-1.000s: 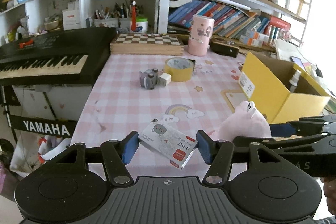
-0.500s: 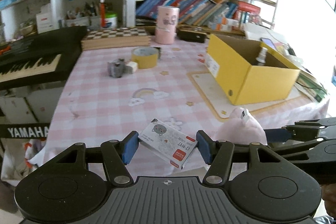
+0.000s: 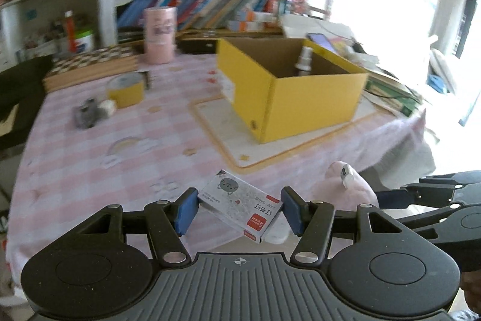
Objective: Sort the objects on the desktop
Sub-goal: 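Carry the plush in the right tool while the left tool carries the medicine box toward the yellow box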
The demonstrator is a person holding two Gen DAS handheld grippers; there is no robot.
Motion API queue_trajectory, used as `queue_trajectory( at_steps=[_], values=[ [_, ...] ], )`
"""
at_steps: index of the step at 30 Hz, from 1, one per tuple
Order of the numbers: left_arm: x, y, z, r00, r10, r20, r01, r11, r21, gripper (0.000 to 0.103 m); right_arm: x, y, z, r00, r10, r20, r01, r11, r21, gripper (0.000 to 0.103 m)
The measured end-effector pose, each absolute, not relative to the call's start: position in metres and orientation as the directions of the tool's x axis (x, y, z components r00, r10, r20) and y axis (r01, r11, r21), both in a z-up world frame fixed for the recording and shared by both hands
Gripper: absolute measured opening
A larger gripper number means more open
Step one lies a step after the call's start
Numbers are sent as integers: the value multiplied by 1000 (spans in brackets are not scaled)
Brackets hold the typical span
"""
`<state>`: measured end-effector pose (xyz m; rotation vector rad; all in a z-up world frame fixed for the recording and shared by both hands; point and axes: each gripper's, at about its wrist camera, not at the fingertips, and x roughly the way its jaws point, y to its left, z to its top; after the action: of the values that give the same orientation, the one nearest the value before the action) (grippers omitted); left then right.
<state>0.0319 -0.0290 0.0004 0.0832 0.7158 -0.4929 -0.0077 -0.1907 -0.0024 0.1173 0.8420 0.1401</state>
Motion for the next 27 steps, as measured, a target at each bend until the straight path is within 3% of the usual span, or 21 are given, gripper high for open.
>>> queue_trajectory(
  at_steps=[12, 27],
  values=[
    [45, -84, 3, 604, -475, -640, 559, 825, -84, 59, -16, -246, 1, 678, 89, -730, 49, 985, 166, 53],
    [71, -131, 13, 633, -474, -612, 570, 820, -45, 59, 18, -293, 7, 683, 95, -724, 44, 984, 171, 53]
  ],
)
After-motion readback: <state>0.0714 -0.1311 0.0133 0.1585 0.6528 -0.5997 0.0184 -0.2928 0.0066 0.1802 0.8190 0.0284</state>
